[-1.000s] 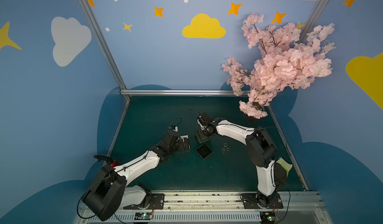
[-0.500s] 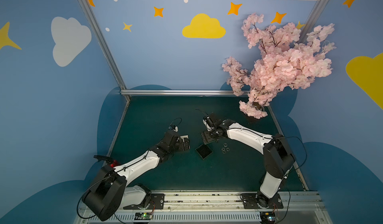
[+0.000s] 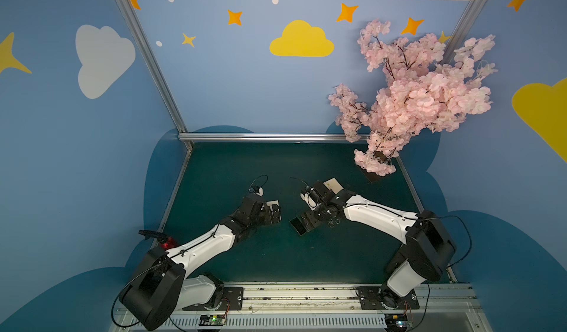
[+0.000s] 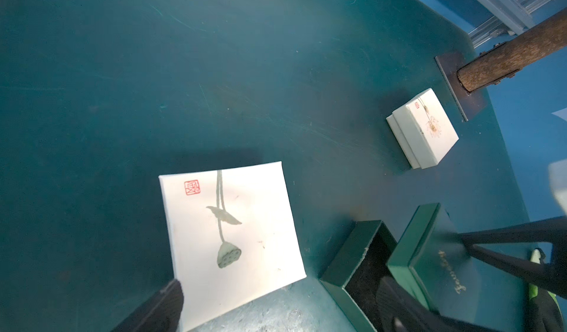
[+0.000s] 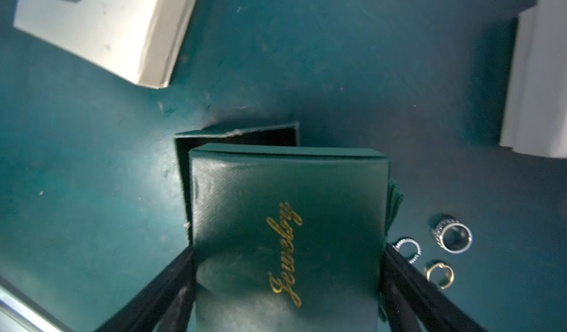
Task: Take the rings out of the lift-off lid box
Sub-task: Close the lid on the jewelry box.
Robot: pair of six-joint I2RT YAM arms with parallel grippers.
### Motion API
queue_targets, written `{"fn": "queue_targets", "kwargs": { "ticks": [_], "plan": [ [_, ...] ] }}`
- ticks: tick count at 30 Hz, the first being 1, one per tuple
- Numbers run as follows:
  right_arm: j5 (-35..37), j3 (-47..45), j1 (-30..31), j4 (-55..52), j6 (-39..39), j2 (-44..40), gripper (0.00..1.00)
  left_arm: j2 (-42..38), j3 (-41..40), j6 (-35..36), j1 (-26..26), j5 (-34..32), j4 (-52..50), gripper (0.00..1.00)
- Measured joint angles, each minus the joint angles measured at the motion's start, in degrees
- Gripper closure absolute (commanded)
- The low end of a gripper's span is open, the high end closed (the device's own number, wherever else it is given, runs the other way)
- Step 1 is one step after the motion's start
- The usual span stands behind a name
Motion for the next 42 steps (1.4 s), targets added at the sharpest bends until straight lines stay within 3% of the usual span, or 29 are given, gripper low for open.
{"fn": "queue_targets", "kwargs": {
  "ticks": [42],
  "plan": [
    [4.42, 4.22, 4.55, -0.94, 1.25, 5.77, 0.11, 1.31, 0.0, -0.07, 0.11, 0.63, 0.79, 0.0]
  ]
}}
